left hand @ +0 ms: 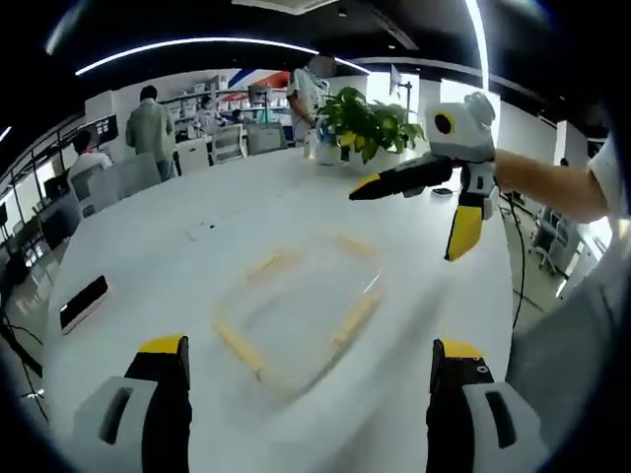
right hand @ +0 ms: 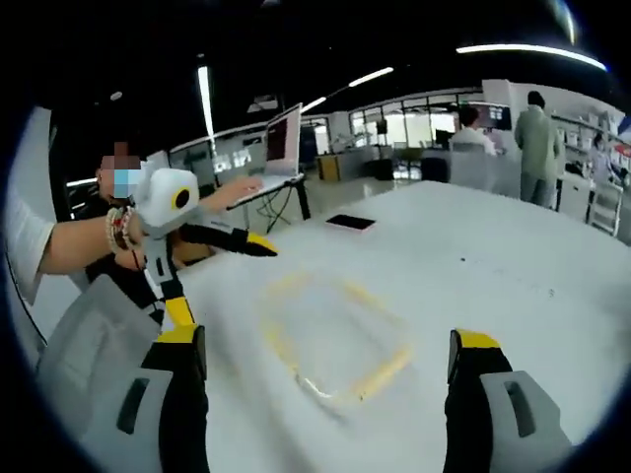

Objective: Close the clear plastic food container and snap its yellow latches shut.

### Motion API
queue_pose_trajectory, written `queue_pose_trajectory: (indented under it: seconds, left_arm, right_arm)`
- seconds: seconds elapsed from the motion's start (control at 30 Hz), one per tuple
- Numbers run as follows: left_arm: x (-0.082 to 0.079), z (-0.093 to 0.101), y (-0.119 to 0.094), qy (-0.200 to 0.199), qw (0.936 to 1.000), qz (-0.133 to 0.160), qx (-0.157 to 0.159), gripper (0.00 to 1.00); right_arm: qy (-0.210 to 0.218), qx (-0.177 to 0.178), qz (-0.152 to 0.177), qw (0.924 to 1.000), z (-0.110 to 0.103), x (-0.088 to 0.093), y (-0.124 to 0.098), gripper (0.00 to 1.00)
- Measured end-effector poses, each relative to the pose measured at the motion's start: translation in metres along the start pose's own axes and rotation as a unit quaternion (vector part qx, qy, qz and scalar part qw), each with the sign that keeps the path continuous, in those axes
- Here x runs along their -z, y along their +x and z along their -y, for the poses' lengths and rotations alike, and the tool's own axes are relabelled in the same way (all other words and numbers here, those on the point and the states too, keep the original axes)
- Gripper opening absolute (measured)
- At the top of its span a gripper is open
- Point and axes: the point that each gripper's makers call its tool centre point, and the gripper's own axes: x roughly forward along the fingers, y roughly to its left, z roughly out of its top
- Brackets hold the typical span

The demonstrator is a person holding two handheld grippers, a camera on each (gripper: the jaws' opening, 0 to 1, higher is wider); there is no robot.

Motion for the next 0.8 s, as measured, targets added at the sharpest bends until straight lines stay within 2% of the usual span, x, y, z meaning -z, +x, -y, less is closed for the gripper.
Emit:
queue_pose_trajectory:
  seconds: [0.1, 0.13, 0.2, 0.3, 0.4, 0.47, 0.57, 0.67, 0.73, 0.8]
  left_arm:
    - [0.001, -0.001, -0.019, 0.005, 0.9997, 0.016, -0.018, 0.99]
    - [-0.004, 0.000, -0.027, -0.014, 0.9990, 0.038, -0.018, 0.99]
    - [-0.008, 0.005, -0.039, -0.039, 0.9973, 0.061, -0.009, 0.99]
    - [-0.011, 0.003, -0.064, -0.032, 0.9953, 0.090, -0.020, 0.99]
    - [-0.004, 0.003, -0.079, -0.027, 0.9951, 0.089, -0.031, 0.99]
    - [0.002, 0.009, -0.090, -0.041, 0.9937, 0.100, -0.028, 0.99]
    - [0.009, 0.016, -0.107, -0.045, 0.9914, 0.118, -0.034, 0.99]
    - [0.012, 0.015, -0.126, -0.056, 0.9847, 0.156, -0.054, 0.99]
    - [0.019, 0.017, -0.135, -0.084, 0.9795, 0.176, -0.050, 0.99]
    - [0.028, 0.016, -0.140, -0.123, 0.9739, 0.183, -0.052, 0.99]
  right_arm:
    - [-0.003, 0.026, 0.019, 0.9995, -0.005, -0.007, -0.012, 0.99]
    - [0.004, 0.032, 0.029, 0.9991, -0.008, -0.009, -0.016, 0.99]
    - [0.011, 0.039, 0.034, 0.9986, -0.013, -0.010, -0.022, 0.99]
    - [-0.002, 0.086, 0.054, 0.9949, -0.011, -0.011, -0.035, 0.99]
    - [0.028, 0.102, 0.068, 0.9921, -0.015, -0.007, -0.047, 0.99]
    - [0.042, 0.114, 0.084, 0.9891, -0.016, -0.006, -0.056, 0.99]
    - [0.057, 0.122, 0.085, 0.9873, -0.027, 0.004, -0.065, 0.99]
    - [0.085, 0.137, 0.098, 0.9820, -0.041, 0.015, -0.076, 0.99]
    - [0.090, 0.143, 0.112, 0.9792, -0.051, 0.020, -0.081, 0.94]
    - [0.083, 0.165, 0.121, 0.9754, -0.055, 0.025, -0.086, 0.92]
